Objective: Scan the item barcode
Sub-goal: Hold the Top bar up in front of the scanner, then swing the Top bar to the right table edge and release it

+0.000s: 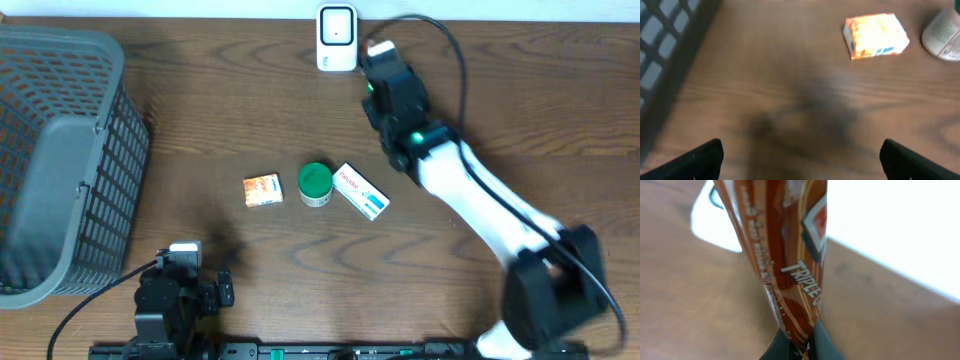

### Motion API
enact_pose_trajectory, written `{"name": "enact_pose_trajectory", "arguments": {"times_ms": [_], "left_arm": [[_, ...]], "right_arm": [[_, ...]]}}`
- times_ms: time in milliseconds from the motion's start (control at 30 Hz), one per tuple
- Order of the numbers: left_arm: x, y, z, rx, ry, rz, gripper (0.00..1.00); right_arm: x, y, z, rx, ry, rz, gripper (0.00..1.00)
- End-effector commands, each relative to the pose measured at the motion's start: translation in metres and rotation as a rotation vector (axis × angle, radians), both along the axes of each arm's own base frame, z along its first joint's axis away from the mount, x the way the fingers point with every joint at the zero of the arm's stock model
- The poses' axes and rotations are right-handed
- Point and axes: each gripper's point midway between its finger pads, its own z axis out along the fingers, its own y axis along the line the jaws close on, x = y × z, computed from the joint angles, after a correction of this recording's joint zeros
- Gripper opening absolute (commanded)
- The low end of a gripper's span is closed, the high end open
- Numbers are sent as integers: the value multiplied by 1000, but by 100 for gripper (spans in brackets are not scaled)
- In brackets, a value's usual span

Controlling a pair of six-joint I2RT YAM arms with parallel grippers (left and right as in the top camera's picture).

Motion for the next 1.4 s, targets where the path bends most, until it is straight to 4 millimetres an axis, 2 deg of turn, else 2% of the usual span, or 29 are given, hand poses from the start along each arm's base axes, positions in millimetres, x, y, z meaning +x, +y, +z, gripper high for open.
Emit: {"name": "enact_pose_trajectory", "arguments": {"times_ms": [0,233,300,433,600,667,867,933,1033,1167,1233,1300,1333,1367], "left_arm": [[-3,2,-2,-1,17,15,99],[-3,2,-2,-1,17,15,99],[-3,2,-2,-1,16,15,99],[-3,2,-2,-1,16,15,99],[-3,2,-2,-1,16,15,99],[-3,2,-2,-1,16,15,99],[-3,2,-2,-1,16,15,99],[-3,2,-2,-1,16,15,99],[-3,2,-2,-1,16,15,99],[-3,2,-2,-1,16,15,99],[-3,2,-2,-1,16,15,99],[-3,2,-2,-1,16,15,99],[-3,2,-2,-1,16,15,99],[-3,2,-2,-1,16,15,99]], "right_arm": [[37,-8,4,-295,-57,-46,1],[104,7,11,-631,-185,-52,1],[119,13,6,-722,-200,-51,1],[140,23,-19,-862,-170,6,1],[155,31,-62,-1042,-112,64,1],[155,32,-72,-1056,-98,79,1],[153,29,-74,-1091,-72,73,1],[150,31,-64,-1071,-86,53,1],[144,31,-33,-1061,-84,45,1],[127,17,34,-942,-103,-24,1],[104,-3,76,-814,-89,-64,1],[77,-38,108,-709,-45,-128,1],[62,-63,119,-659,-15,-184,1],[57,-70,121,-643,-7,-203,1]]}}
